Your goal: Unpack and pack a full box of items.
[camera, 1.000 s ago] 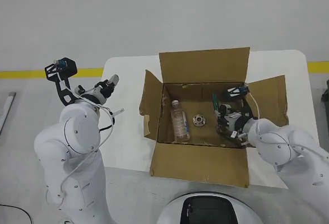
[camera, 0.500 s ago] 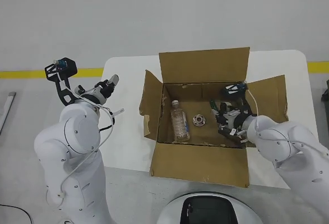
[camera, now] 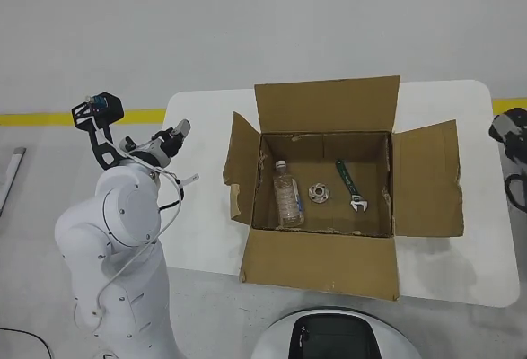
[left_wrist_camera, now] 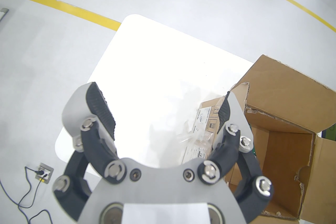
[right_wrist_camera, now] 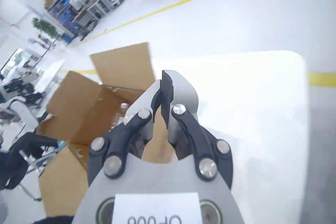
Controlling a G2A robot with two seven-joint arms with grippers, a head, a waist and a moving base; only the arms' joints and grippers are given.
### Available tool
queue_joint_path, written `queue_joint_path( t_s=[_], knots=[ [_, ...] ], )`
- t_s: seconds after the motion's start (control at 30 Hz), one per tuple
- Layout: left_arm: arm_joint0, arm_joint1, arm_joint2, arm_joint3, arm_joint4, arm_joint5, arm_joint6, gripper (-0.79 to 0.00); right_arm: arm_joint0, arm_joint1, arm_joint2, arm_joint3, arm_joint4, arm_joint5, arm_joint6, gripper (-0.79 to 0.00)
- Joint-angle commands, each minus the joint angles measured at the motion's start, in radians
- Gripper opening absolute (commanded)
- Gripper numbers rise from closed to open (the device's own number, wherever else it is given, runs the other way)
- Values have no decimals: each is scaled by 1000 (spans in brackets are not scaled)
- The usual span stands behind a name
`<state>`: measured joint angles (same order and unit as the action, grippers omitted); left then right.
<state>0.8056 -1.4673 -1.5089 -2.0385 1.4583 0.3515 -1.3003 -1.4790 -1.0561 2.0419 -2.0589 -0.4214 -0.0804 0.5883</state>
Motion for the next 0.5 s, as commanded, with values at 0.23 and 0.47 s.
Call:
queue_joint_path(
  t_s=[0.23, 0.47],
  knots=[
    [0, 0, 0, 0, 0, 0, 0, 0, -112, -19, -74, 182, 163, -152, -39, -785],
    [0, 0, 0, 0, 0, 0, 0, 0, -3, -15, -242, 132, 128, -227, 19, -785]
  ],
)
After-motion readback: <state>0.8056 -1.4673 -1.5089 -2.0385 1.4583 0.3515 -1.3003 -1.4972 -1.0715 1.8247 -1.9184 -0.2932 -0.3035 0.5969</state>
